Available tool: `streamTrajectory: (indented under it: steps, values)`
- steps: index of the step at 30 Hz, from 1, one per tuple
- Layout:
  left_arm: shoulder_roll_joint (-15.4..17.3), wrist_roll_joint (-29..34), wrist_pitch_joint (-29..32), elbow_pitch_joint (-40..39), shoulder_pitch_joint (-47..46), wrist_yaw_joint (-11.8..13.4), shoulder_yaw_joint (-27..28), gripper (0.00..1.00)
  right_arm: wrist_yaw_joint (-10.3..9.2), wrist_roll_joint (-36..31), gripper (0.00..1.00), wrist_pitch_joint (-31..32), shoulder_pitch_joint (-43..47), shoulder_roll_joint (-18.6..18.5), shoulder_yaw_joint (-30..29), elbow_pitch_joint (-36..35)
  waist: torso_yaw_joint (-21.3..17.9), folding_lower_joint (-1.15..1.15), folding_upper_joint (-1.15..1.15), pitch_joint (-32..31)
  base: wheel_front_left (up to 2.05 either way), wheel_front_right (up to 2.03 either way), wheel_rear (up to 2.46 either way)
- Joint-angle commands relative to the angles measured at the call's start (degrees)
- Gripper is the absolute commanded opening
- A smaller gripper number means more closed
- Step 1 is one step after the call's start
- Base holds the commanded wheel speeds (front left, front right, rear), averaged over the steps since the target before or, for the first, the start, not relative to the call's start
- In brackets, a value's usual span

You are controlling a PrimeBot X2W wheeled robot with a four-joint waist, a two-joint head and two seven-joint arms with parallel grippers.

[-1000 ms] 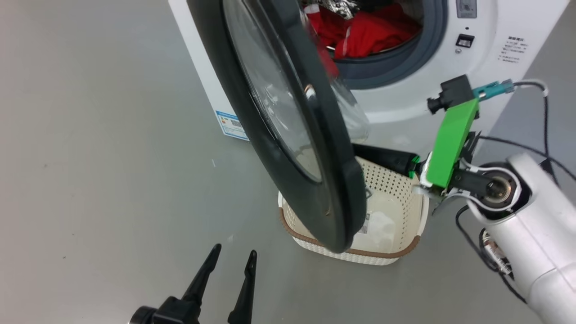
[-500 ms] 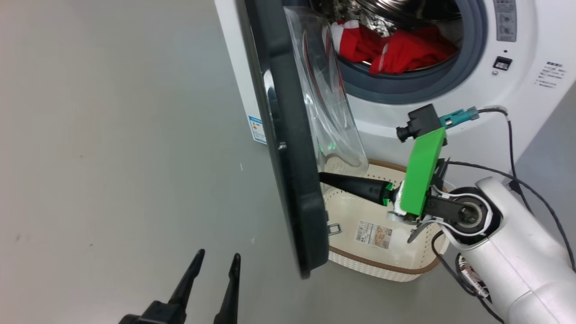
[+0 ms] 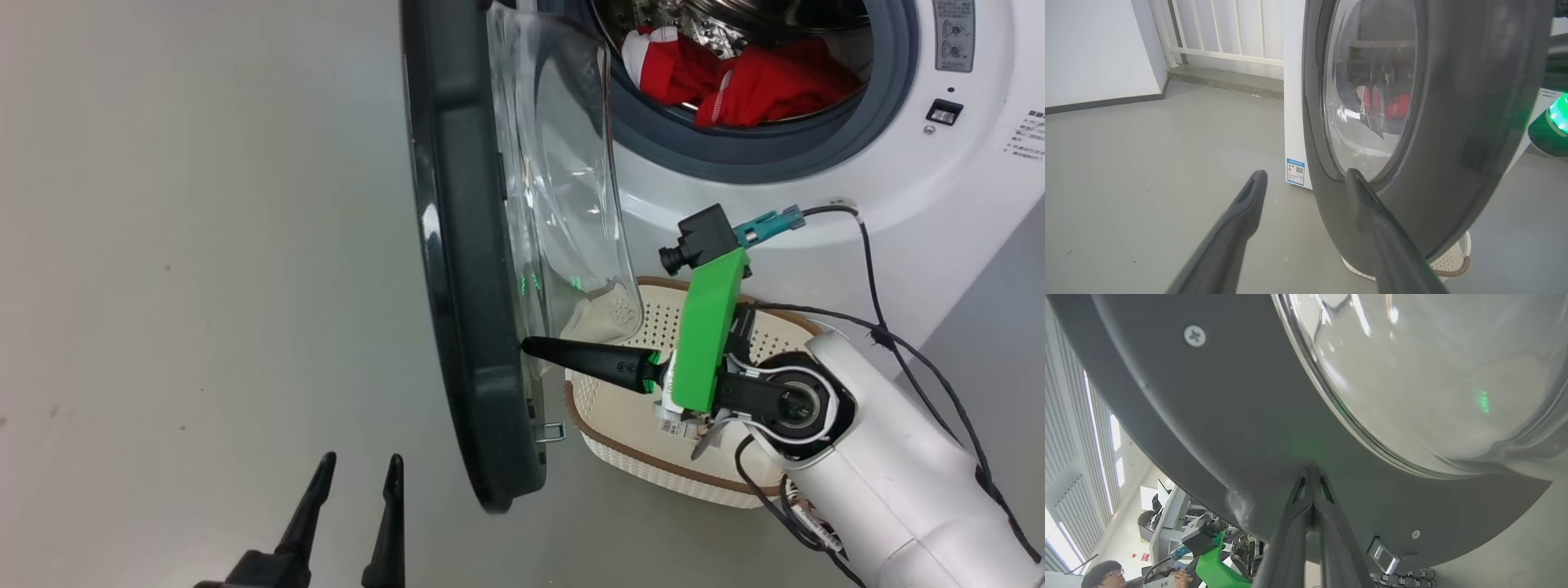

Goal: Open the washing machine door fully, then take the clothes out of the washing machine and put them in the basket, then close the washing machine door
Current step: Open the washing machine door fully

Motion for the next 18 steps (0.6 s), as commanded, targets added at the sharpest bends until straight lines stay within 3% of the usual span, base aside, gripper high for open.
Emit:
streamTrajectory:
  steps: [1,15,16,17,18]
  values:
    - [0.5,-0.4,-0.7,-1.7,-0.3,0.5,2.1,1.00,0.44,-0.6,0.00,-0.4,-1.9,1.8,0.9,-1.4,0.0,0.00,0.00,0.0,0.00,0.00,0.00]
    - [0.5,-0.3,-0.7,-1.7,-0.3,0.5,2.6,1.00,0.44,-0.2,0.00,-2.2,-1.4,1.8,1.6,-1.3,-0.2,0.00,0.00,-0.6,0.00,0.00,0.00]
    - [0.5,-0.3,-0.7,-1.6,-0.3,0.5,2.7,1.00,0.44,-0.2,0.05,-2.4,-1.2,1.7,1.6,-1.4,-0.2,0.00,0.00,-0.7,0.00,0.00,0.00]
    - [0.5,-0.3,-0.7,-1.5,-0.4,0.4,2.7,1.00,0.44,-0.3,0.23,-2.8,-1.0,1.6,1.6,-1.4,-0.3,0.00,0.00,-0.8,0.00,0.00,0.00]
    - [0.5,-0.3,-0.7,-1.4,-0.4,0.3,2.8,1.00,0.44,-0.4,0.64,-3.2,-0.8,1.5,1.6,-1.4,-0.3,0.00,0.00,-0.9,0.00,0.00,0.00]
